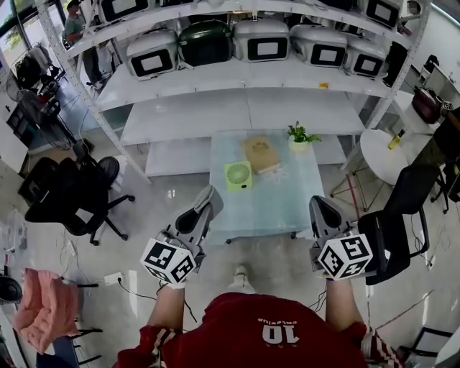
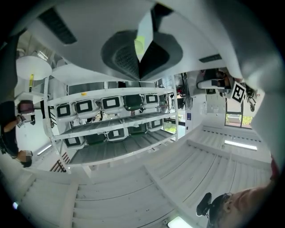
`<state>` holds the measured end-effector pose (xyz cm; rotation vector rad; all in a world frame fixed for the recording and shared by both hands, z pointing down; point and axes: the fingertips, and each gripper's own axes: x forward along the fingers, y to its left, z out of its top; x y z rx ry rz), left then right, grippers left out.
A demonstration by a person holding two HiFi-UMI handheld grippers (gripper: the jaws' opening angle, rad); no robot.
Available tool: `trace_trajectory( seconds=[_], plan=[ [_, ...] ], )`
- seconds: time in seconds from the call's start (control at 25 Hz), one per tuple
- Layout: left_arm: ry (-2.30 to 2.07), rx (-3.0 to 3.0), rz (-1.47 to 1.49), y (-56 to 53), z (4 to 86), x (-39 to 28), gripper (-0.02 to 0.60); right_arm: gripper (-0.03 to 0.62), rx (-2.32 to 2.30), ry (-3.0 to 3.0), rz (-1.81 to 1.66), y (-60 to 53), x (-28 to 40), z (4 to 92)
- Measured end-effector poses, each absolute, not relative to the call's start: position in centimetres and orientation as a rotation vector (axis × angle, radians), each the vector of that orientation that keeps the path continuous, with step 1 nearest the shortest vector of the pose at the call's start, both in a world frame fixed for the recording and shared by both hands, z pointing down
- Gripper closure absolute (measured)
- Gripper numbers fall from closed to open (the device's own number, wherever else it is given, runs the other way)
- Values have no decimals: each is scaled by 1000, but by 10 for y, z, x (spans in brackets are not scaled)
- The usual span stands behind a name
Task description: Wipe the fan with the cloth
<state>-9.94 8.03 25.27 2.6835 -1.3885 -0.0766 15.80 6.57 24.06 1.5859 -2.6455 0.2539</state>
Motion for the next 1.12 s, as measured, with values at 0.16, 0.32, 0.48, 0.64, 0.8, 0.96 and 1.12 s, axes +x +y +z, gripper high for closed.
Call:
trace_trajectory(
  seconds=[0.16, 0.32, 0.48, 0.64, 0.8, 0.96, 1.12],
  plan=[
    [-1341, 2686, -100, 36, 256, -113, 557, 589, 1605, -2629, 209, 28, 140, 231],
    [-1278, 2709, -100, 4, 259, -118, 557, 589, 1630, -2616, 193, 1, 126, 226],
    [-1231, 2725, -83, -19, 266, -120, 557, 589, 1637, -2607, 189, -15, 114, 228],
    [-1189, 2704, -76, -32, 278, -120, 555, 589, 1636, -2592, 197, -26, 107, 235],
    [-1186, 2675, -26, -43, 294, -119, 554, 589, 1617, -2597, 212, -36, 104, 243],
    [-1169, 2674, 4, -47, 304, -112, 555, 589, 1596, -2593, 225, -43, 105, 250],
    [-1147, 2679, 19, -49, 314, -99, 555, 589, 1558, -2611, 235, -53, 103, 261]
  ],
)
